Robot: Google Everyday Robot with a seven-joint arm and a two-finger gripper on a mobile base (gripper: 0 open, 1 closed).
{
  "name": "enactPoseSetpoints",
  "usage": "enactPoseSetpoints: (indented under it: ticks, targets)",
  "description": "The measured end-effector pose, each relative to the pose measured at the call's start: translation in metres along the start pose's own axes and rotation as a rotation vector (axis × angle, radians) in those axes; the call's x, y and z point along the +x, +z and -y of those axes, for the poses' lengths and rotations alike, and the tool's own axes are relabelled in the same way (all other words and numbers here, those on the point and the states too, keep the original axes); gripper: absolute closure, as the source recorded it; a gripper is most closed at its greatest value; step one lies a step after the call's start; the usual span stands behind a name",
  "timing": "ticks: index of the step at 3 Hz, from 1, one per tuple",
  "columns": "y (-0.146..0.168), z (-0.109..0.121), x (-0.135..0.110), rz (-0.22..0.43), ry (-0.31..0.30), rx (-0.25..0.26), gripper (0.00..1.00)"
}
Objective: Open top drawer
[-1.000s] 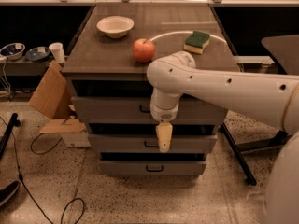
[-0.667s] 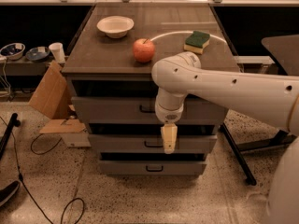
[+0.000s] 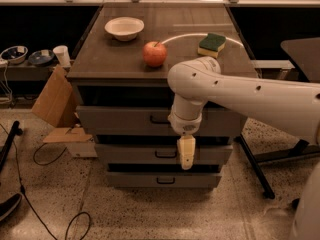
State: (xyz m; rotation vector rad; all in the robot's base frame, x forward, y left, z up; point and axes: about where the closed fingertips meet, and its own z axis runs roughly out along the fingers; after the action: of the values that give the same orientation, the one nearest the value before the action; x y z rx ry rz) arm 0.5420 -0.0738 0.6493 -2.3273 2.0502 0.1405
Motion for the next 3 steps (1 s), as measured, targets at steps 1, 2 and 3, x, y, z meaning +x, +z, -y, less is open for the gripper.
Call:
enactPoseSetpoints:
  ticks: [1, 2, 3]
  targets:
    - [0.0, 0.0, -0.004, 0.0, 0.0, 0.0, 0.0]
    - [0.005, -0.036, -0.032, 0.021, -0.1, -0.064, 0.0]
    - [0.005, -0.036, -0.032, 0.021, -0.1, -0.064, 0.0]
